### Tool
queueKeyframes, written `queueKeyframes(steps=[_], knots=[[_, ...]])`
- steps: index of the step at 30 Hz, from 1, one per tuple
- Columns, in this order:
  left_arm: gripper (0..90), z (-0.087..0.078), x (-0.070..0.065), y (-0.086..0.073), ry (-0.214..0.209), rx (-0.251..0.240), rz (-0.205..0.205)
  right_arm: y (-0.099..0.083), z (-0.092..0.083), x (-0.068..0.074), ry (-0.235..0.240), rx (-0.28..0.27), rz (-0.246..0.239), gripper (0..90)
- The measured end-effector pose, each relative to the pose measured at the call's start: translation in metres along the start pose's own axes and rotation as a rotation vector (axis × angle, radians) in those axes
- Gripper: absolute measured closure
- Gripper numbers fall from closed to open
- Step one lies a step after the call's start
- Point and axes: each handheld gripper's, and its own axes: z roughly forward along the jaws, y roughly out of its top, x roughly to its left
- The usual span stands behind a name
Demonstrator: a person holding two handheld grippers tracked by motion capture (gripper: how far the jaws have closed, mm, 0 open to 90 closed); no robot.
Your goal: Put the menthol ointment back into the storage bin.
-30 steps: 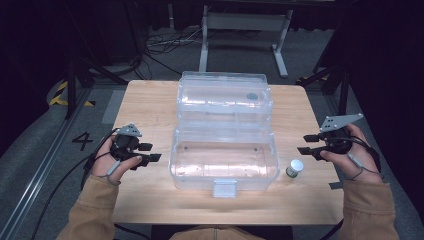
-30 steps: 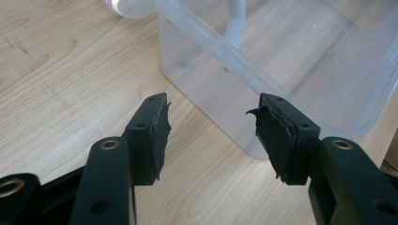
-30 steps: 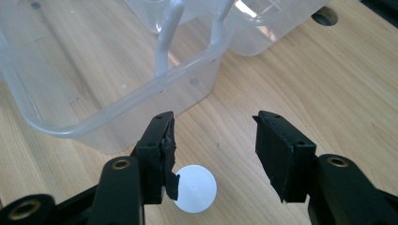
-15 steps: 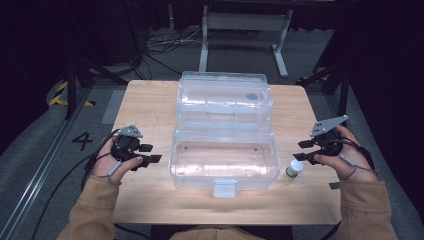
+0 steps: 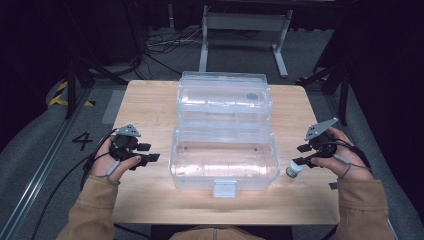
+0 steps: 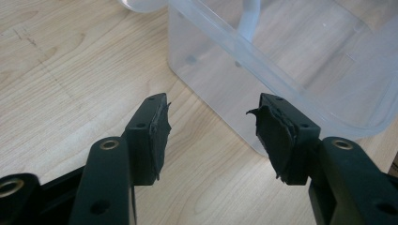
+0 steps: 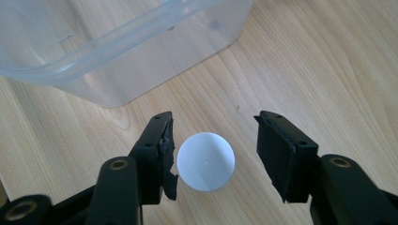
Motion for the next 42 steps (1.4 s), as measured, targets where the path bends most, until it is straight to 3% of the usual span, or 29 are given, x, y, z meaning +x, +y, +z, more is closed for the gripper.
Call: queueKeyframes(steps=[18, 42], knots=[[44.9, 0.0, 0.003, -0.002, 0.003, 0.001, -0.017, -0.005, 0.019, -0.005, 0.027, 0.074, 0.019, 41.8], [44.1, 0.001, 0.006, -0.003, 0.005, 0.008, -0.013, -0.008, 0.035, -0.004, 0.065, 0.164, 0.001, 42.1]])
